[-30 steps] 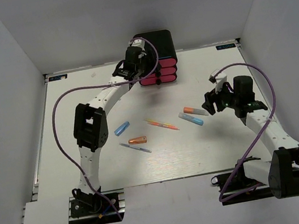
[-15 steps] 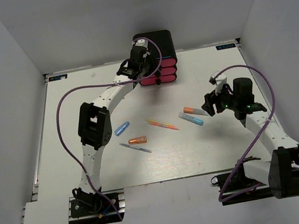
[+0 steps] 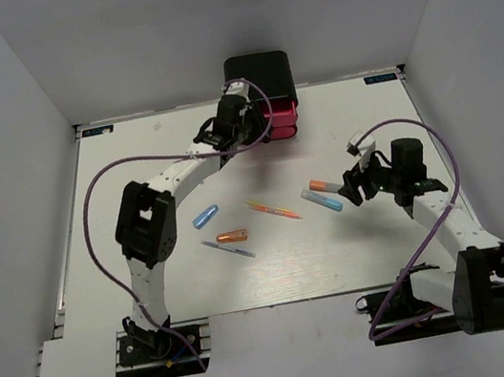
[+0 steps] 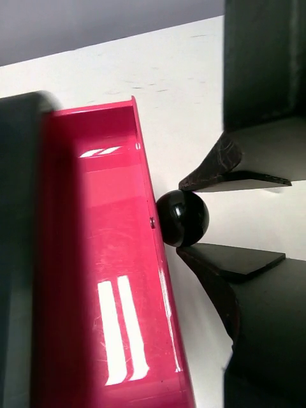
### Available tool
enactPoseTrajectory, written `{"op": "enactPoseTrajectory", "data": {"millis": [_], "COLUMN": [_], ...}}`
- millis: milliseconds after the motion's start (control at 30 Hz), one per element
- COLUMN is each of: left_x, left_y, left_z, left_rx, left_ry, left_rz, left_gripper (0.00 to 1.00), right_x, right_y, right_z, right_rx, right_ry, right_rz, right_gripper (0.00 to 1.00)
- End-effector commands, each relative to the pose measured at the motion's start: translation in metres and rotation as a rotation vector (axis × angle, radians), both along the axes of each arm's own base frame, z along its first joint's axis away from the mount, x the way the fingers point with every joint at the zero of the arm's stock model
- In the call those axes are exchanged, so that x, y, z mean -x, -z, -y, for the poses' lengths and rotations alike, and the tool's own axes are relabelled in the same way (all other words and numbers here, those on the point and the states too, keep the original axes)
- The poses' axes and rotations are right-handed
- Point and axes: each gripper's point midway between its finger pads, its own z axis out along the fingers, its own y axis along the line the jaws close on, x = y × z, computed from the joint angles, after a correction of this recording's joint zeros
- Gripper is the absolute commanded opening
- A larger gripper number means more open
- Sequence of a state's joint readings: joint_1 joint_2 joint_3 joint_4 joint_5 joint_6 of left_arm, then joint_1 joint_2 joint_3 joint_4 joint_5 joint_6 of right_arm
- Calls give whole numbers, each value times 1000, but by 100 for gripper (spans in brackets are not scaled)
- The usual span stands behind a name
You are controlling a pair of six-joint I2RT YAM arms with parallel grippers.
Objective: Sort the stationery into containers
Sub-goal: Open the drawer in the storage box.
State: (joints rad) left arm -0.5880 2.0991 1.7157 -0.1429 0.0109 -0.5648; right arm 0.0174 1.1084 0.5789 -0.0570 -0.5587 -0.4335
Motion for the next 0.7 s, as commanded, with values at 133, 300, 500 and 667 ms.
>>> {"op": "enactPoseTrajectory", "data": {"millis": [133,300,500,667], "left_x": [48,46,55,71], "left_y": [-8,-7,-9,-17], "left_z": [-14,-17,-25,-34], "left_rx": [-18,-25,-31,-10], "left_ry": [19,2,-6,2], "left_rz": [-17,-13,-14,9], "left_gripper": [15,55,69,78], "right_x": [10,-1,-10,-22], "right_y": [9,10,19,31], "right_z": [-15,-15,-14,-8], "right_rx": [26,70,139,193], "right_ry": [-187,-244,-335,-352], "right_rz": [69,117,146,123], "right_gripper": [69,70,61,60]}}
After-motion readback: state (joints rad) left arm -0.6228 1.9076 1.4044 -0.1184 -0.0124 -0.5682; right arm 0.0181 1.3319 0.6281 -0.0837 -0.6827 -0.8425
